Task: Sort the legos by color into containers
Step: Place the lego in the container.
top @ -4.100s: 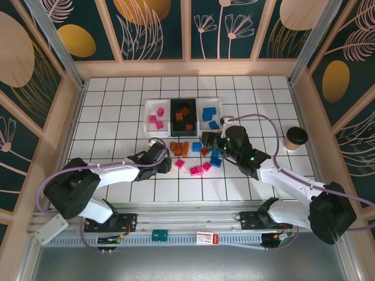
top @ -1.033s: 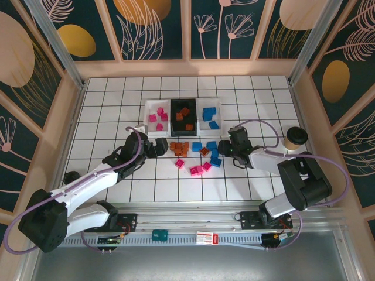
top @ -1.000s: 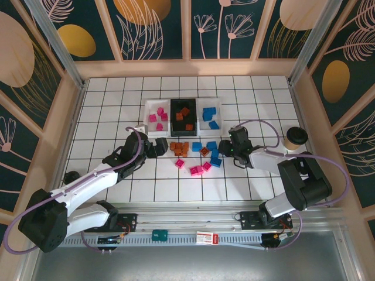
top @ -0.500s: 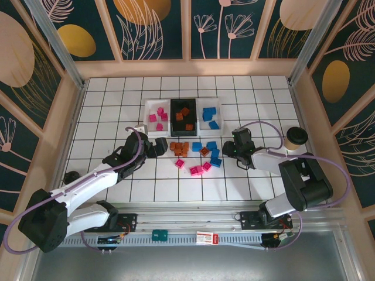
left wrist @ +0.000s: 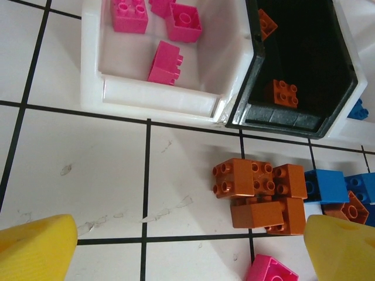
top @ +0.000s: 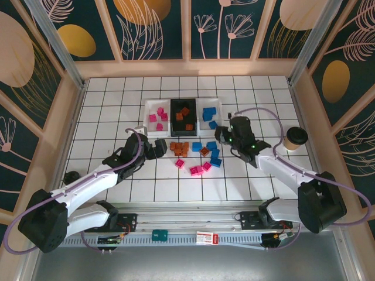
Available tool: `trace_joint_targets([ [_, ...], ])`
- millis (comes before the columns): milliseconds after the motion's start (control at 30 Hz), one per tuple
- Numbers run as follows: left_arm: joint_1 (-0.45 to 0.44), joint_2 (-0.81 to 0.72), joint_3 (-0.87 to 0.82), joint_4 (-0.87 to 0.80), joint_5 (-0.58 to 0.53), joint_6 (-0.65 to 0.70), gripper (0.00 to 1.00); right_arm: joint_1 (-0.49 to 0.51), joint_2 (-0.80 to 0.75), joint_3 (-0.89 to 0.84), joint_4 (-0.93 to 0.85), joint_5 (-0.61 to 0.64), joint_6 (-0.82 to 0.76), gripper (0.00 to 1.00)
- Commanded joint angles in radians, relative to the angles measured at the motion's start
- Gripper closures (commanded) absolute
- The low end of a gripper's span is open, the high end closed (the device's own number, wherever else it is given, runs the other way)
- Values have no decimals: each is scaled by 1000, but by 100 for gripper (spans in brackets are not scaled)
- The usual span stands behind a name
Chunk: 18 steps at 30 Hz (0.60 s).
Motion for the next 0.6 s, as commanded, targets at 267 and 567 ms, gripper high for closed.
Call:
trace_joint_targets([
  [267,-2,-49,-56,-17,59,-24,1,-6,443,385,-5,40,-56,77],
  [567,-8,-58,-82,-3,127,-13,5,-38,567,458,9,42,10,67],
])
